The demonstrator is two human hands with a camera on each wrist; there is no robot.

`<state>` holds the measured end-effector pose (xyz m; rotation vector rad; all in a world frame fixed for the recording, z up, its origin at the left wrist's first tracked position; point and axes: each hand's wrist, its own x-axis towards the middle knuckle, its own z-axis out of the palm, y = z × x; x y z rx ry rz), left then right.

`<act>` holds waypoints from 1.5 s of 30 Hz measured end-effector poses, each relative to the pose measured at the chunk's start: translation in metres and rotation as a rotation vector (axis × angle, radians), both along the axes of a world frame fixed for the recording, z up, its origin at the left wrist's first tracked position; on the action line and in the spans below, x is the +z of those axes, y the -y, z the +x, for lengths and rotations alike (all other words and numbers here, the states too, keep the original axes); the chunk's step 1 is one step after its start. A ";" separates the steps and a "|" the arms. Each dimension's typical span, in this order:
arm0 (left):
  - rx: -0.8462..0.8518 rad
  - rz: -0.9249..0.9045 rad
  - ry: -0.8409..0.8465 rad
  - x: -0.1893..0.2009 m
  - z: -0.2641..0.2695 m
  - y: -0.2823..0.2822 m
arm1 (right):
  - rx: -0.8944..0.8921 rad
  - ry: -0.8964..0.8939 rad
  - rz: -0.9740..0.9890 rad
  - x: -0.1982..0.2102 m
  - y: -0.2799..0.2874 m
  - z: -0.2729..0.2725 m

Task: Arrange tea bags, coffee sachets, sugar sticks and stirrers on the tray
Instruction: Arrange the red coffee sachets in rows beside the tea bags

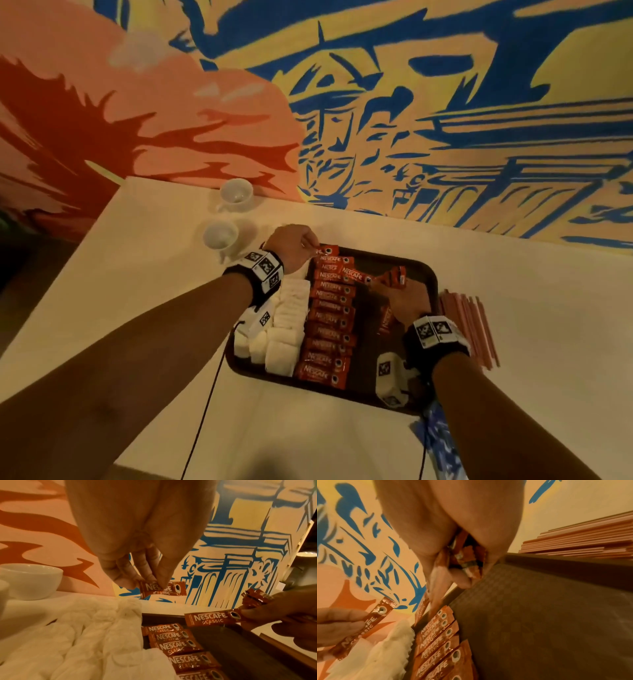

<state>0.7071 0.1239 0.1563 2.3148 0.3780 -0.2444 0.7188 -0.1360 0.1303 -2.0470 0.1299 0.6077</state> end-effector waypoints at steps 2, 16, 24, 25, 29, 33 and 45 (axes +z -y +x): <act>-0.018 0.038 0.009 -0.009 0.012 0.003 | 0.015 -0.030 -0.029 -0.008 -0.004 0.008; -0.231 0.255 -0.098 -0.050 0.053 0.033 | -0.058 -0.123 -0.128 -0.050 -0.039 0.043; -0.271 0.320 -0.026 -0.051 0.056 0.030 | -0.047 -0.099 -0.153 -0.040 -0.042 0.043; -0.268 0.319 -0.015 -0.048 0.054 0.029 | -0.040 -0.086 -0.155 -0.037 -0.041 0.042; -0.205 0.281 0.057 -0.029 0.047 0.026 | -0.084 0.001 -0.119 -0.021 -0.034 0.038; -0.053 0.105 0.169 0.006 0.027 0.027 | -0.103 0.088 -0.015 0.009 -0.027 0.031; -0.148 -0.246 0.180 0.110 -0.094 0.083 | -0.235 -0.241 0.727 0.126 0.013 -0.055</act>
